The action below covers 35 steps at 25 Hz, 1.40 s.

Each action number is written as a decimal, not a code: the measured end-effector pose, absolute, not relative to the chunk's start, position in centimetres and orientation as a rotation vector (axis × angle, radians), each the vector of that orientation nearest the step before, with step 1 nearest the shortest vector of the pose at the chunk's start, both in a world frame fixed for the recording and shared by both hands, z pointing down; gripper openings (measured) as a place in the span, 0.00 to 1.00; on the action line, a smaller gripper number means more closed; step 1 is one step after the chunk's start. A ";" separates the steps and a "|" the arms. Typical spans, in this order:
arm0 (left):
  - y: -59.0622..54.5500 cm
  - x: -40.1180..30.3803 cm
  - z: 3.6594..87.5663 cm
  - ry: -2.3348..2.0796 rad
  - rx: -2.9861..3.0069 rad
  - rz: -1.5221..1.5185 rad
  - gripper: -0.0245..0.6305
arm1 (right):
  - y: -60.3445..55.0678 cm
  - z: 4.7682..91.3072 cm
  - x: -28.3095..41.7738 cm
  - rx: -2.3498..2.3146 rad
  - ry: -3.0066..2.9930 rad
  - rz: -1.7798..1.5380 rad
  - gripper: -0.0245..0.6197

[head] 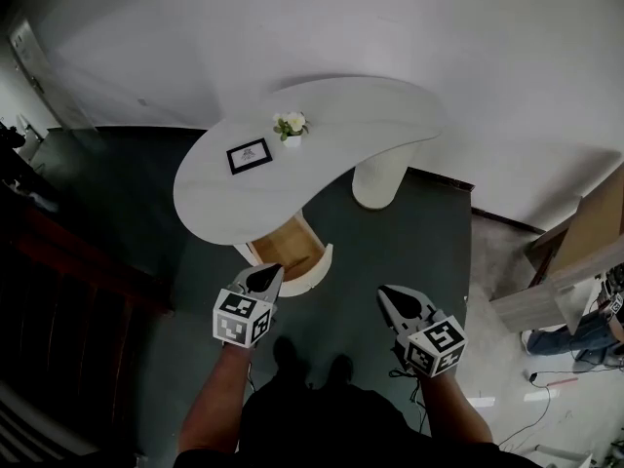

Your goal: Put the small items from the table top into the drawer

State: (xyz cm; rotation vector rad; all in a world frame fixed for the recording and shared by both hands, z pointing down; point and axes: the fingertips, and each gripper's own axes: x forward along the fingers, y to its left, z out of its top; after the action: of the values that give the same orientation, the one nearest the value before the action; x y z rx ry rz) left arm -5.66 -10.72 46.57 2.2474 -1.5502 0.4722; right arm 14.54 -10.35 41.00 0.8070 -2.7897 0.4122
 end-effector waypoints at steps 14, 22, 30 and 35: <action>-7.8 -4.5 36.4 -1.761 2.267 0.270 0.05 | -12.1 33.3 16.9 0.897 -2.938 0.253 0.03; -6.1 -7.5 33.8 -1.805 2.366 0.054 0.05 | -11.3 29.8 12.7 0.897 -3.000 0.209 0.03; -5.0 -10.4 32.4 -1.767 2.439 0.039 0.05 | -10.5 29.8 9.7 0.921 -2.970 0.186 0.03; -4.9 -11.4 32.5 -1.708 2.429 0.018 0.05 | -9.9 30.2 8.2 0.904 -2.959 0.181 0.03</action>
State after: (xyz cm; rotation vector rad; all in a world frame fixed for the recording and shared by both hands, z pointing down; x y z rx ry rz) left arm -11.37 -4.94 32.54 2.4291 -1.7084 0.0179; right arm 8.19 -9.88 30.25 0.9039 -2.9592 0.1806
